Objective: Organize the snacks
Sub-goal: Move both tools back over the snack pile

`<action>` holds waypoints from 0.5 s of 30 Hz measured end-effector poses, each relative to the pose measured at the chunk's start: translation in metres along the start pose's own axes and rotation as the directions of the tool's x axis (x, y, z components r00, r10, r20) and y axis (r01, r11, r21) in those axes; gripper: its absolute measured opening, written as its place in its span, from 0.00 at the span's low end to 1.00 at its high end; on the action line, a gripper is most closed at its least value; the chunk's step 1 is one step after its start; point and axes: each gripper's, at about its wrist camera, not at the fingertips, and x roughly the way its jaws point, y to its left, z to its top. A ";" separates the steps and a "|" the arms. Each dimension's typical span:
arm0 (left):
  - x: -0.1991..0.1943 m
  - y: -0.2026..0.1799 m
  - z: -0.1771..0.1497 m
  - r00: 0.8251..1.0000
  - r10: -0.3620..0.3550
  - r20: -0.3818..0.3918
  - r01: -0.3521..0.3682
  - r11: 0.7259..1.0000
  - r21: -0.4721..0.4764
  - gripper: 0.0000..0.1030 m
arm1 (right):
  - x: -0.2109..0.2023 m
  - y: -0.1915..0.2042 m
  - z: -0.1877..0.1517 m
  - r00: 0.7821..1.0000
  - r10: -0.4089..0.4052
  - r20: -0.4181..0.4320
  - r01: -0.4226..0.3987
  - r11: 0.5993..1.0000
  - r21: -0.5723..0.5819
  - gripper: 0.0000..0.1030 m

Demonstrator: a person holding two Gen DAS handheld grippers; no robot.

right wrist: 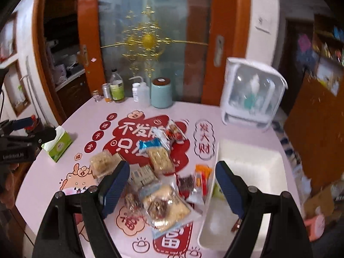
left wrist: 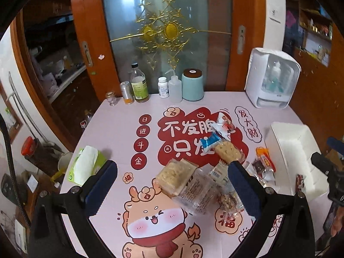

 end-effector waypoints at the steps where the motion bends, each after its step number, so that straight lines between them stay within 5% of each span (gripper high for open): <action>1: 0.002 0.001 0.000 1.000 0.002 -0.005 -0.002 1.000 -0.001 0.99 | 0.005 0.005 0.003 1.000 0.001 -0.010 -0.001 1.000 -0.021 0.80; 8: 0.051 -0.020 -0.039 0.992 -0.040 -0.122 0.049 0.996 0.068 0.99 | 0.073 0.022 -0.022 0.978 -0.007 -0.207 -0.012 0.996 -0.092 0.57; 10: 0.063 -0.028 -0.056 0.987 -0.059 -0.150 0.071 0.995 0.075 0.99 | 0.099 0.021 -0.039 0.959 0.000 -0.284 -0.026 0.996 -0.087 0.47; 15: 0.093 -0.052 -0.098 0.961 -0.144 -0.238 0.157 0.987 0.036 0.95 | 0.148 0.021 -0.080 0.896 0.040 -0.443 -0.070 0.996 -0.052 0.44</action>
